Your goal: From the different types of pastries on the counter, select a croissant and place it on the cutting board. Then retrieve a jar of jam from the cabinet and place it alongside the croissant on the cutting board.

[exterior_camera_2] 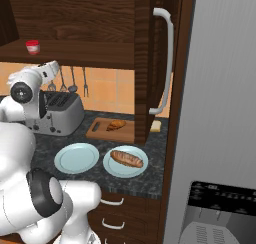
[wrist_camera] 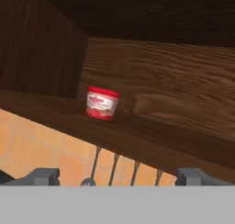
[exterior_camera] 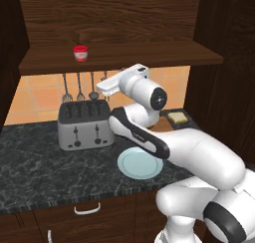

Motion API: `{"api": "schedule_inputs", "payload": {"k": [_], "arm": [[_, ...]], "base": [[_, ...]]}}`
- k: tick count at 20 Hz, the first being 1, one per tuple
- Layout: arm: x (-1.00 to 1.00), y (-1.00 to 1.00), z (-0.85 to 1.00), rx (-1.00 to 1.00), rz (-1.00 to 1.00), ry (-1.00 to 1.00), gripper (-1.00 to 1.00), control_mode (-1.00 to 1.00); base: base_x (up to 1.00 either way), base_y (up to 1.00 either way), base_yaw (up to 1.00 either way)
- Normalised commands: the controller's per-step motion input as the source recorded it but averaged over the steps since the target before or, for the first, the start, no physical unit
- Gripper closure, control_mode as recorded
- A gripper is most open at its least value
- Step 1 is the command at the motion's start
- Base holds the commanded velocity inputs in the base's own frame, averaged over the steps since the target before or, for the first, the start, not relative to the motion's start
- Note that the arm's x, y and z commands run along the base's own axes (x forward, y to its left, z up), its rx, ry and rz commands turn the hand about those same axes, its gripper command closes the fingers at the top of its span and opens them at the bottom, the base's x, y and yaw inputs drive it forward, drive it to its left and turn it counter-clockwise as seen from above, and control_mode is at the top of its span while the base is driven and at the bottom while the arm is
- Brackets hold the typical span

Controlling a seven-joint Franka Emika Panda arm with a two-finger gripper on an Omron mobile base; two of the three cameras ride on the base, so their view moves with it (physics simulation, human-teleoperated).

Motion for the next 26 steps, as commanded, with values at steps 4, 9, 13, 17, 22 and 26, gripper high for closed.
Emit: {"api": "schedule_inputs", "payload": {"k": [4, 9, 13, 17, 22, 26], "arm": [[-0.08, 0.04, 0.44, 0.00, 0.00, -0.02, -1.00, -1.00], [0.13, -0.08, 0.07, 0.03, 0.00, 0.07, -1.00, -1.00], [0.12, -0.21, 0.42, 0.07, 0.06, 0.14, -1.00, -1.00], [0.07, 0.00, 0.22, 0.01, 0.10, 0.04, -1.00, -1.00], [0.15, -0.06, 0.00, 0.00, 0.06, 0.01, -1.00, -1.00], [0.53, -0.08, 0.00, 0.03, 0.28, 0.00, -1.00, -1.00]], "base": [[0.00, 0.00, 0.00], [0.00, 0.00, 0.00], [0.00, 0.00, 0.00], [0.00, 0.00, 0.00], [0.00, 0.00, 0.00], [0.00, 0.00, 0.00]]}}
